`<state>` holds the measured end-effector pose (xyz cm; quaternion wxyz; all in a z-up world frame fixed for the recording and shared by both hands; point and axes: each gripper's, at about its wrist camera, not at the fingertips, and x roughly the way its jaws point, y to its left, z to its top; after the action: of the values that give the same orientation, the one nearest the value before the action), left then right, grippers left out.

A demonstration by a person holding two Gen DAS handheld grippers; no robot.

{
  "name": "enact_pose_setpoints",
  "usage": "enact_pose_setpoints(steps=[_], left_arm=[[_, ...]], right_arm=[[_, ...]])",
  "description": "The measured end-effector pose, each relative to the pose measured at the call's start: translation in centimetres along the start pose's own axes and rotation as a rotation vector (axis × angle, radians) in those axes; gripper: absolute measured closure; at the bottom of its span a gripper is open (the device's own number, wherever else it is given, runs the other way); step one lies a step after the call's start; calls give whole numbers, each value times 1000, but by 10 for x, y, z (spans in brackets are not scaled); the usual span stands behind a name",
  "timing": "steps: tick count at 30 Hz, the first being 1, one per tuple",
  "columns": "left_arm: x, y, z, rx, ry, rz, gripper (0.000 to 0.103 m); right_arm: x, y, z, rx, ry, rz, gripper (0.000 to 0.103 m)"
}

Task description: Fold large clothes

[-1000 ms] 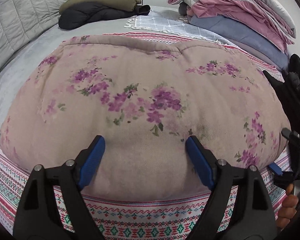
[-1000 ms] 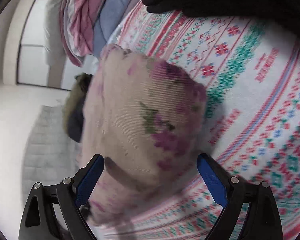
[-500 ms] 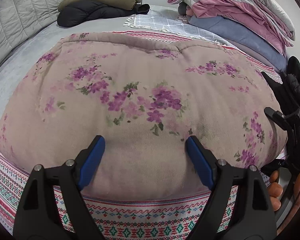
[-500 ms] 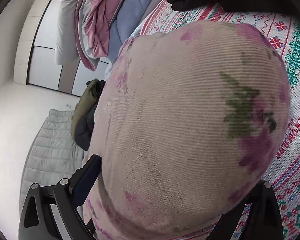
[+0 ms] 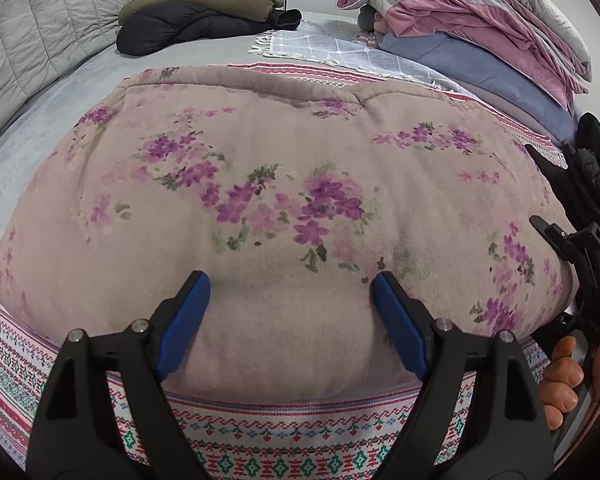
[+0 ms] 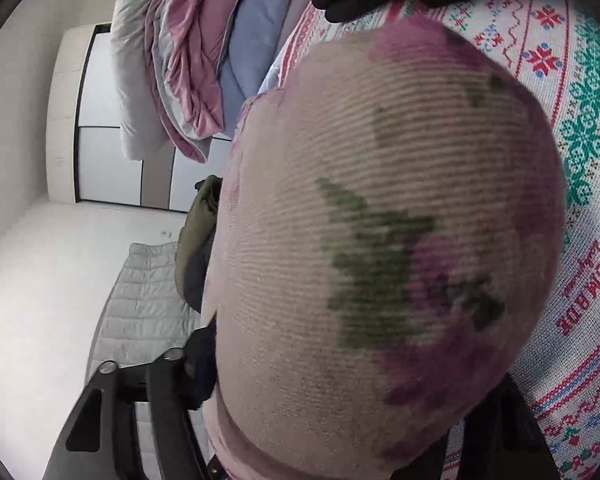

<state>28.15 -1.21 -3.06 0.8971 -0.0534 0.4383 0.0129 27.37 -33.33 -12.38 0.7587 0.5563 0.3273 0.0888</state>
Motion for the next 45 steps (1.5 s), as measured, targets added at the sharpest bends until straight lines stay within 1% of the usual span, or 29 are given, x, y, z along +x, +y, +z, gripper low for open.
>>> enact_pose_setpoints(steps=[2,3,4,5,7,8,10,12,14,16,19,22,24,25,27,29,30,32,33,36,39,41,45], left_arm=[[0,0,-1,-1,-3,7,19],[1,0,-1,-1,-5,11,19],[1,0,-1,-4,-4,14,19],[1,2,0,-10,-1,13,19],[3,3,0,-21,11,3,19],[4,3,0,-20,13,-2,19],[4,0,0,-7,9,2,18],[4,-6,-1,11,-1,16,18],[3,-9,-3,24,-9,35,18],[3,-8,-3,24,-12,41,18],[3,-4,-2,10,-7,35,18],[3,-6,-3,19,-8,44,18],[3,-7,-3,18,-8,47,18],[3,-7,-3,19,-8,45,18],[3,-7,-3,20,-7,47,18],[3,-6,-3,13,-1,39,18],[3,-5,-3,10,3,34,18],[4,-4,-2,8,6,28,18],[4,-2,-2,4,9,23,18],[6,2,0,-11,19,9,18],[6,1,0,-5,19,13,18],[7,0,0,-3,18,16,18],[6,0,0,9,16,5,18]], right_arm=[[-4,14,-3,-46,-18,-13,57],[-11,31,-7,-119,-38,-17,59],[-15,42,-12,-175,-53,-20,60],[-19,61,-20,-267,-74,-25,60],[-21,78,-31,-343,-93,-24,60],[-20,76,-31,-329,-92,-23,60],[-15,62,-25,-257,-81,-22,60],[-5,37,-13,-152,-50,-46,59],[-5,20,-11,-78,-31,-30,59],[-6,29,-13,-129,-44,-42,59],[-10,65,-31,-319,-108,-88,60],[-9,85,-45,-451,-136,-115,60],[-7,84,-44,-448,-129,-109,60],[12,87,-35,-429,-122,-109,60],[12,82,-32,-409,-109,-111,60],[9,85,-33,-439,-113,-118,60],[-3,89,-41,-461,-119,-121,61],[-3,101,-48,-538,-138,-135,61],[-3,111,-55,-598,-150,-144,61],[-6,144,-88,-750,-187,-164,61],[-1,156,-104,-842,-206,-195,61],[0,156,-108,-855,-209,-202,61],[2,148,-103,-793,-198,-213,61]])
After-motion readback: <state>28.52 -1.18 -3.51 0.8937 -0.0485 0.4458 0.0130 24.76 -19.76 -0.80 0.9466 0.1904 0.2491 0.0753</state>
